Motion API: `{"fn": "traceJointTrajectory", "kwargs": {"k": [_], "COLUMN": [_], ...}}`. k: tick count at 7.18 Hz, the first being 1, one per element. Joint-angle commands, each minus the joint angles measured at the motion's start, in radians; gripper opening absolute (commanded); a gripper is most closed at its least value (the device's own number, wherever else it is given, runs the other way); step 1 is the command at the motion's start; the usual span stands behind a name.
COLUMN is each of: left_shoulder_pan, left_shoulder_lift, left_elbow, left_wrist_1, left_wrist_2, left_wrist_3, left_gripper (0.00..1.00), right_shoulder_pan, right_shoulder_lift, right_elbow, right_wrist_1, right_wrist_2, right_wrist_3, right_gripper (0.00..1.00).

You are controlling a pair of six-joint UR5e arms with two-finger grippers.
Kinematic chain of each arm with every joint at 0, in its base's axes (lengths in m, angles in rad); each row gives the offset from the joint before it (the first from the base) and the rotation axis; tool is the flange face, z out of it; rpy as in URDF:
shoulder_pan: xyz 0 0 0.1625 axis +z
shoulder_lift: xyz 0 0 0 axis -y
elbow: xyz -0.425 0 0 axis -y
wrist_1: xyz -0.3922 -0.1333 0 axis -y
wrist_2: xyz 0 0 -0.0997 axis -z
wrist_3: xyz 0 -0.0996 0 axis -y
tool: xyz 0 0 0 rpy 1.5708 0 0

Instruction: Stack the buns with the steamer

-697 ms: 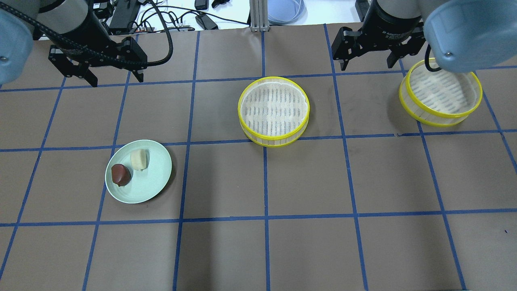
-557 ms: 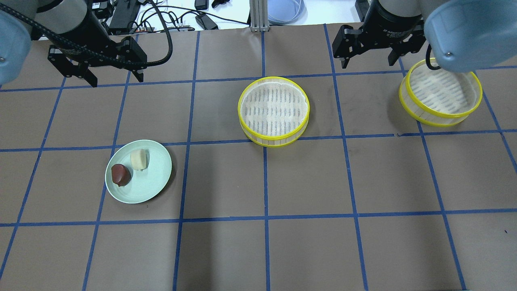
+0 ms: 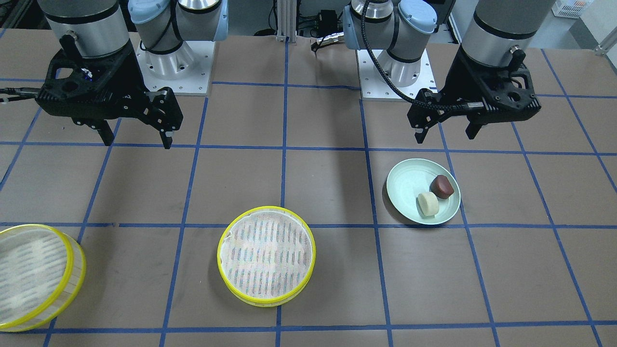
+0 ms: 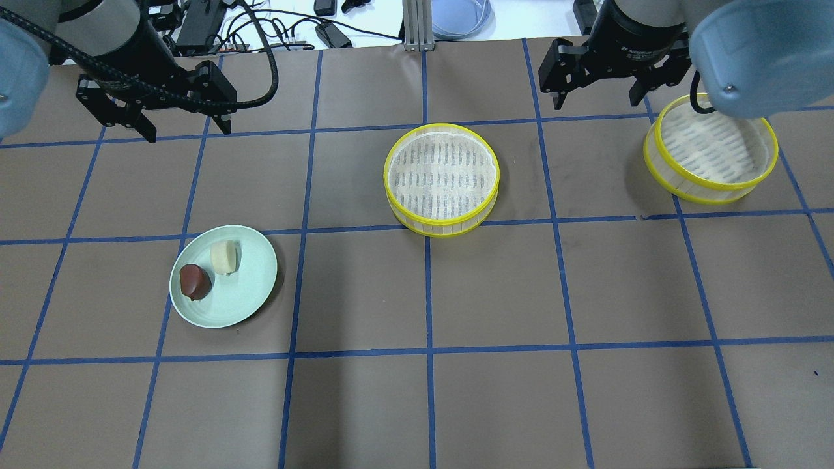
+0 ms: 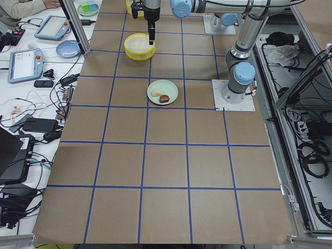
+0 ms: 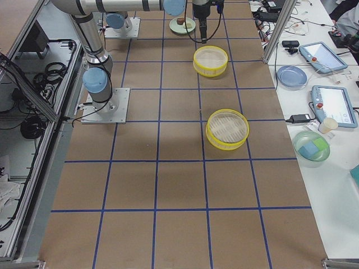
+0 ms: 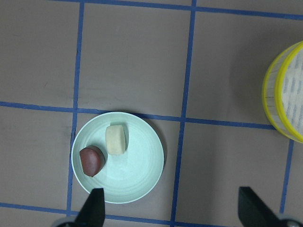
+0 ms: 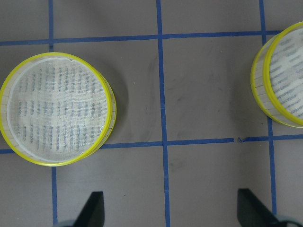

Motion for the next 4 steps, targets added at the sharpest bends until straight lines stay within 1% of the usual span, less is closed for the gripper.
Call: {"fn": "traceJointTrajectory", "kwargs": {"k": [1,2,4], "left_shoulder_pan": [0.014,0.024,0.030], "left_shoulder_lift": [-0.002,0.004,0.002], "left_elbow": [-0.010,-0.019,-0.021], "left_wrist_1": [-0.003,-0.002,-0.003], "left_wrist_2": [0.009,0.009,0.009], "left_wrist_3": [0.001,0.001,0.002], "left_gripper": [1.00,1.00,1.00], "right_shoulder_pan": [-0.106,-0.172,-0.311], "right_shoulder_lift": [0.021,0.070,0.136], "right_elbow": [0.000,-0.003,-0.004], "right_wrist_1": [-0.068,-0.070,-0.078], "right_wrist_2": [0.014,0.007,0.005], "right_wrist_3": [-0.048,-0.170,-0.253], "right_gripper": [1.00,1.00,1.00]}}
